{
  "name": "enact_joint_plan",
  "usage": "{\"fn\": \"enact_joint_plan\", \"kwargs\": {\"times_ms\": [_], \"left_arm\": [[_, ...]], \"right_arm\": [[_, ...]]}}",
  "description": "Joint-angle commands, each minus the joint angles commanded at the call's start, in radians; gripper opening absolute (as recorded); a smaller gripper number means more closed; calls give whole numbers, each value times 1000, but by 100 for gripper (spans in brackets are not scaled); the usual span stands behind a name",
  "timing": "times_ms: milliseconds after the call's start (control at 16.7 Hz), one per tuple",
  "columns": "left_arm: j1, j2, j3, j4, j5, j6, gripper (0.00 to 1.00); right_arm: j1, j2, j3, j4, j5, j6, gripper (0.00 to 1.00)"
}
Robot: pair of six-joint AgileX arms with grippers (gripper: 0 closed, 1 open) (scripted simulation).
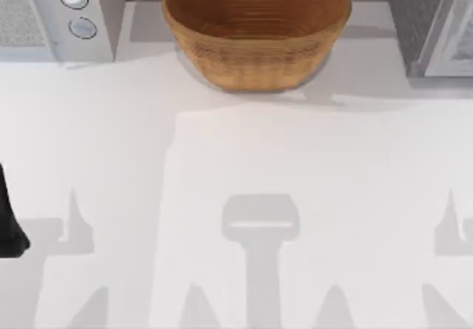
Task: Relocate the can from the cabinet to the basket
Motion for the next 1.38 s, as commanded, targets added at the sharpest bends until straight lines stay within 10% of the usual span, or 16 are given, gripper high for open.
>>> {"fn": "enact_joint_plan", "kwargs": {"times_ms": [480, 1380], "left_arm": [[0, 0, 0, 0, 0, 0, 100], [0, 0, 0, 0, 0, 0, 100]], "right_arm": [[25, 197, 223, -65, 32, 2, 100], [162, 1169, 1556, -356, 178, 16, 100]]}}
